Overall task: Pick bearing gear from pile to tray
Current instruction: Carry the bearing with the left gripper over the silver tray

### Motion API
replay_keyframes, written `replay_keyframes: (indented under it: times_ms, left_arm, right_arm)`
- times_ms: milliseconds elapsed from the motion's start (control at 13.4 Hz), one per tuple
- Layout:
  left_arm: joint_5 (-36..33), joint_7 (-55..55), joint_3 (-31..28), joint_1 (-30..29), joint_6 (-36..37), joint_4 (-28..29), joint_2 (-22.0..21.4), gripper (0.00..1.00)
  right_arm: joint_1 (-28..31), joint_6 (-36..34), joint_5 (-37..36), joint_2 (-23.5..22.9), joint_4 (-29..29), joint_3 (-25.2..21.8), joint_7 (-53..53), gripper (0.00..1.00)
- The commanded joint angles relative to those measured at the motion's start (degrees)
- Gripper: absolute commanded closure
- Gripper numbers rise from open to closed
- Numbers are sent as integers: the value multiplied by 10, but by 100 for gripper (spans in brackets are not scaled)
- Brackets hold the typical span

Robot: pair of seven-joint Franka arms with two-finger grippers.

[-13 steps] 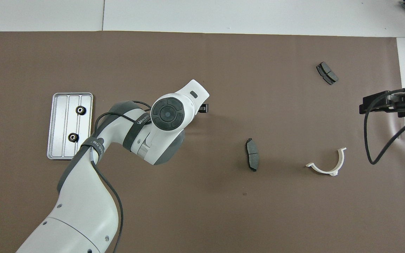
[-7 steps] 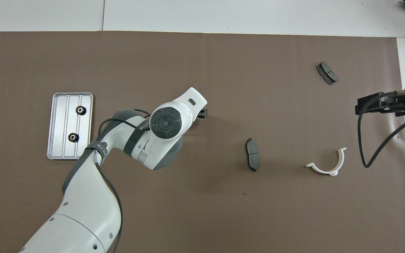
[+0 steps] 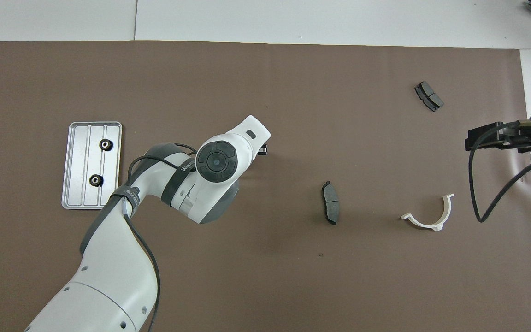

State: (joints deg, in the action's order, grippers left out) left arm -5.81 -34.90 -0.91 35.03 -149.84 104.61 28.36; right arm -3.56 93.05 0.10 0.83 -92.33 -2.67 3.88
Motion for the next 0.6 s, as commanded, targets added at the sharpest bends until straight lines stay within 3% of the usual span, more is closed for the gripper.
replay_keyframes:
  times_ms: [0,298,521]
  left_arm:
    - [-5,-8,-9,-1,31,7,-19,100]
    - [-6,10,-14,-50,128,25,-99,100]
    - [-6,110,-12,-126,142,102,-187,100]
  right_arm:
    - [9,-15,-6,10,-5,8,3,0]
    - [14,-15,-4,15,-13,8,6,0]
    - [13,-10,-5,21,-22,8,13,0]
